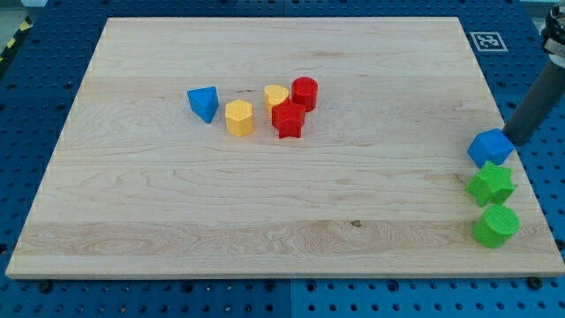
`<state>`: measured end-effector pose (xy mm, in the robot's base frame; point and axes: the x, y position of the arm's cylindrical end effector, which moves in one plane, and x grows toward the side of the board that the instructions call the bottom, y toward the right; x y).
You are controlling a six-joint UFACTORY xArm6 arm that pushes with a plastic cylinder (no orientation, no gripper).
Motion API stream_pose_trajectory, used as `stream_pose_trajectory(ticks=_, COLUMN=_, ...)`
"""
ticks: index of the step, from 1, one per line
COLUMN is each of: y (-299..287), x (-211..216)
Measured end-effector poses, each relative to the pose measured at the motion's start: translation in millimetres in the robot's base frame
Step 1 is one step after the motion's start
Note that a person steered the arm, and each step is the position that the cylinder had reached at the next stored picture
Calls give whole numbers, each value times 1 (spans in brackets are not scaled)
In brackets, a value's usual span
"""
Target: Move your arm to the left of the green circle
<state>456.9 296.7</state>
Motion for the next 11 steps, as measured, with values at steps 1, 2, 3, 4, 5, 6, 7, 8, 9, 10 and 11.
stream_pose_trajectory(ticks=1, y=-6, x=11)
stream_pose_trajectory(ticks=2, y=-20, x=12)
stream_pose_trajectory(ticks=3, y=-31, x=12)
stream_pose_trajectory(ticks=4, y=-26, x=9)
stream_pose_trajectory(ticks=5, y=-23, x=-23)
stream_pose_trajectory(ticks=6, y=-59, x=-39)
stream_pose_trajectory(ticks=7, y=-102, x=-39)
stream_pose_trajectory(ticks=8, y=-124, x=-26)
stream_pose_trajectory(ticks=9, y=-138, x=8)
stream_pose_trajectory(ticks=10, y=-145, x=36)
stream_pose_trajectory(ticks=11, y=-145, x=75)
